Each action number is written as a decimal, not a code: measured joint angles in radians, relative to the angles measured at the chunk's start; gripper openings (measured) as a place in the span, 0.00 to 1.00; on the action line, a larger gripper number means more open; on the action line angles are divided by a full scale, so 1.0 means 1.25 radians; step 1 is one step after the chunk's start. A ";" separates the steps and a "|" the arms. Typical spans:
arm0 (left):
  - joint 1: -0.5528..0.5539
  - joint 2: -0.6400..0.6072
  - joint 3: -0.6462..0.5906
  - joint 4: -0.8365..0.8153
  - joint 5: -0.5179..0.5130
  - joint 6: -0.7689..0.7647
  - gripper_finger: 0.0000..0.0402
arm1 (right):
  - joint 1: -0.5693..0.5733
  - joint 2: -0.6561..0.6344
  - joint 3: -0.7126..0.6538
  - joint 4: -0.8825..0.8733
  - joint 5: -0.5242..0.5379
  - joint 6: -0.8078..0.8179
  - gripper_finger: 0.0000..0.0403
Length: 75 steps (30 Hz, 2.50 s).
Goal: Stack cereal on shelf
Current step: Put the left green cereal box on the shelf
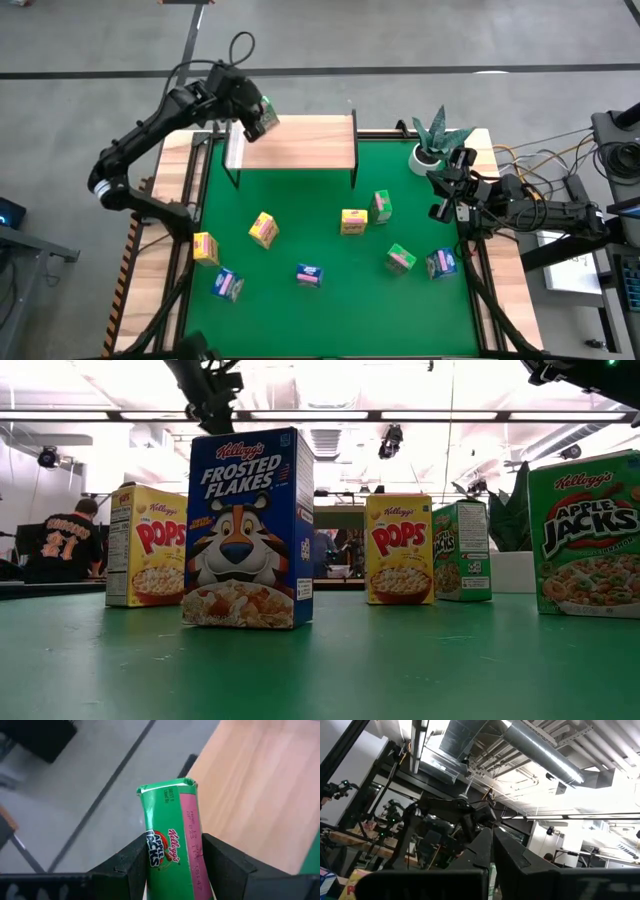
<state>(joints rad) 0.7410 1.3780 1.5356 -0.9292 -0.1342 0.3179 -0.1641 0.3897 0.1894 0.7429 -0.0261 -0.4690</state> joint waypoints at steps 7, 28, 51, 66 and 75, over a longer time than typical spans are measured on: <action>0.028 0.023 -0.001 -0.087 0.088 0.015 0.39 | 0.000 0.000 0.000 -0.004 0.000 0.004 0.02; 0.030 0.042 0.008 -0.106 0.013 0.070 0.62 | 0.000 0.000 0.000 -0.004 0.000 0.012 0.02; -0.156 0.036 0.056 -0.021 -0.222 -0.079 0.36 | 0.000 0.000 0.000 -0.004 0.000 0.005 0.02; -0.157 0.031 -0.034 -0.012 -0.321 -0.088 0.02 | 0.000 0.000 0.000 -0.005 0.000 0.005 0.02; -0.139 0.030 -0.035 -0.009 -0.320 0.080 0.01 | 0.000 0.000 0.000 -0.005 0.000 0.005 0.02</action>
<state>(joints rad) 0.5671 1.4158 1.4918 -0.9406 -0.5340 0.4185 -0.1639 0.3897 0.1890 0.7364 -0.0257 -0.4633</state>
